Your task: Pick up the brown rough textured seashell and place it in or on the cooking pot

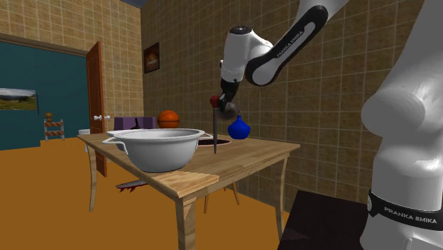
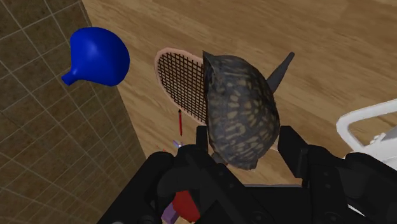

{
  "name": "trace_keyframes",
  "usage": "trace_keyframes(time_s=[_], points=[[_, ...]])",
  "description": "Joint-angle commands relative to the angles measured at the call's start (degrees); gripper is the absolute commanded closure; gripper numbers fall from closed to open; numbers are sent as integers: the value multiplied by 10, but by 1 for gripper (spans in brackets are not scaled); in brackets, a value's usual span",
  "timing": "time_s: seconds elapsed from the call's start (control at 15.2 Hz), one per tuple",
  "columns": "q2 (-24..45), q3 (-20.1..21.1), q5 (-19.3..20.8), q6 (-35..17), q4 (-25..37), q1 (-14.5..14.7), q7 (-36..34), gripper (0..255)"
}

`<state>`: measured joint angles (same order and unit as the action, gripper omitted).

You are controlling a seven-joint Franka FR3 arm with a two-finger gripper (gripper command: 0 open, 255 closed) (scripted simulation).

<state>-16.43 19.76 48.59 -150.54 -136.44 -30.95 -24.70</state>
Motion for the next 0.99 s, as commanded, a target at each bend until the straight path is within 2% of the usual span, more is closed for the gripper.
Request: trace_keyframes(time_s=[0.0, 0.53, 0.92], points=[[14, 25, 1, 28, 22, 8, -24, 255], [106, 120, 28, 151, 137, 42, -113, 255], [208, 174, 72, 261, 253, 87, -169, 255]])
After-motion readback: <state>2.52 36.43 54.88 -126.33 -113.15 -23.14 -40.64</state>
